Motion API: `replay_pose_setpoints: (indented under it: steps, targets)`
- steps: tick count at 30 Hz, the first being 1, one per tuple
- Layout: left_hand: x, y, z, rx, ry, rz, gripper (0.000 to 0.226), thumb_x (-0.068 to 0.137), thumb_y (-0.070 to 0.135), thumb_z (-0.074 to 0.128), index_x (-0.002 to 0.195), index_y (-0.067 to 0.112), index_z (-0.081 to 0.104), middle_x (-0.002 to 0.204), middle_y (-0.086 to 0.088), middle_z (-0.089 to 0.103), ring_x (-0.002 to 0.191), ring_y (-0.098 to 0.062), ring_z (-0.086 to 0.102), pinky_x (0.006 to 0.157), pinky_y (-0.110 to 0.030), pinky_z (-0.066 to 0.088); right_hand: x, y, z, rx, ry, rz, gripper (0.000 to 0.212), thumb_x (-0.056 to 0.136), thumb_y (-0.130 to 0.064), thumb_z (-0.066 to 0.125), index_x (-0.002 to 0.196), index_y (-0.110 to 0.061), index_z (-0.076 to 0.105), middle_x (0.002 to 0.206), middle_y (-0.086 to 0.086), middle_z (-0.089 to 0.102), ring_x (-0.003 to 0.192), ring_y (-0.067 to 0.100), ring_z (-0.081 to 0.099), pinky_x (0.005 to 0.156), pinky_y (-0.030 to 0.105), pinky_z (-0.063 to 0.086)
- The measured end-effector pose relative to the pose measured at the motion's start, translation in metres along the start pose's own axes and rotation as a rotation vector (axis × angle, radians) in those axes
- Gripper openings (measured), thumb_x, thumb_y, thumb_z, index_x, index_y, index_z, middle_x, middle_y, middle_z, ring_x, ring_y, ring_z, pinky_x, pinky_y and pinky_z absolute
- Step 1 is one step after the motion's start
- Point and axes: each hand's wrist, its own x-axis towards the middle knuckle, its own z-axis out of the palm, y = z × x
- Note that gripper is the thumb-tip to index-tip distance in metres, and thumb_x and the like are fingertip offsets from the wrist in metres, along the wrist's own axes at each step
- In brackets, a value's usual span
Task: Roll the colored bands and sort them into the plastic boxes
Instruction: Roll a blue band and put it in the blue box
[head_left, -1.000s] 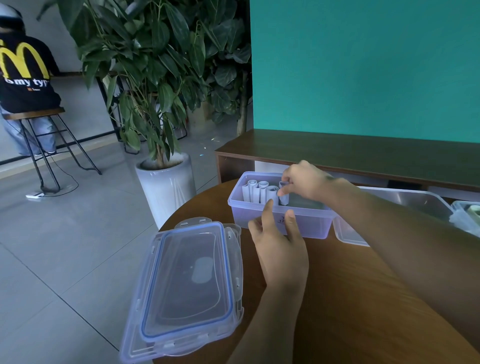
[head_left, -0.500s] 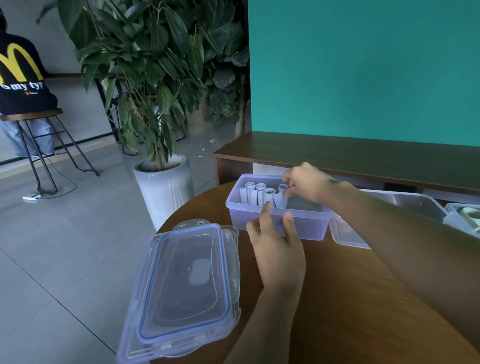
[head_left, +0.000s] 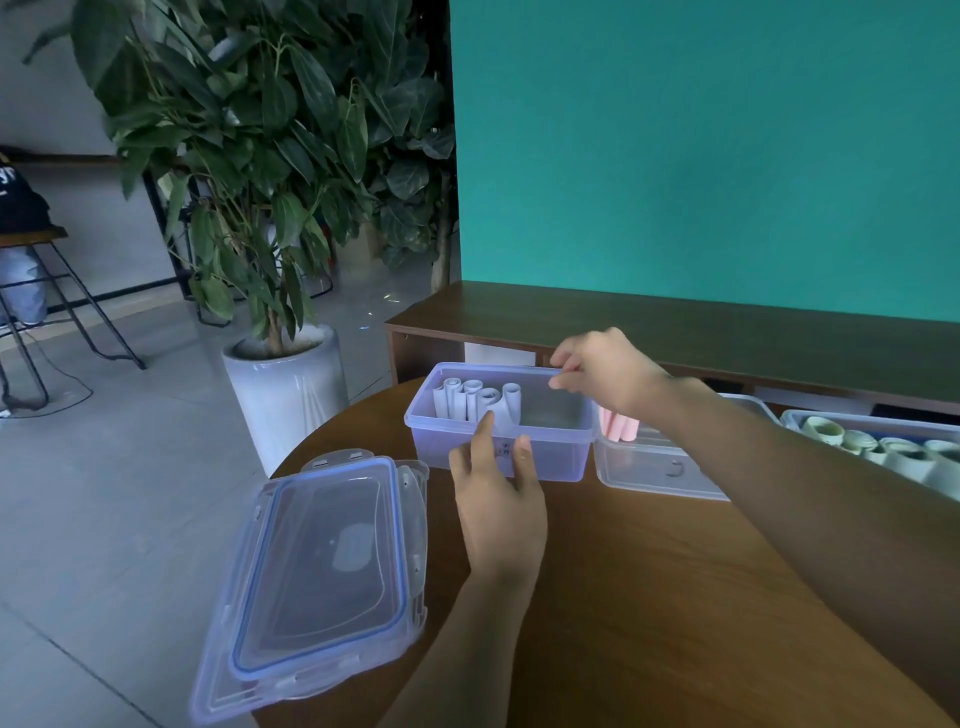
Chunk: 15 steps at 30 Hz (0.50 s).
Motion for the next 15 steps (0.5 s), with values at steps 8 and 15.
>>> replay_pose_setpoints:
  steps: [8,15]
  targets:
    - [-0.036,0.016,0.002,0.004,-0.082,0.065,0.041,0.099,0.036,0.057,0.136,0.020,0.056,0.115,-0.001,0.061,0.102,-0.014,0.062,0.070,0.003,0.037,-0.116,0.017,-0.013,0.155,0.169,0.112,0.017,0.097,-0.023,0.066,0.107,-0.013,0.076,0.096,0.005,0.077,0.085,0.019,0.070,0.086,0.033,0.056]
    - [-0.114,0.055,0.011,-0.052,-0.376,0.013,0.037,0.098,0.036,0.061,0.133,0.022,0.060,0.122,0.008,0.065,0.091,0.005,0.055,0.072,0.004,0.033,-0.252,0.040,-0.008,0.292,0.225,0.218,0.016,0.095,-0.030,0.069,0.105,-0.017,0.072,0.076,-0.017,0.065,0.067,-0.010,0.064,0.064,0.003,0.043]
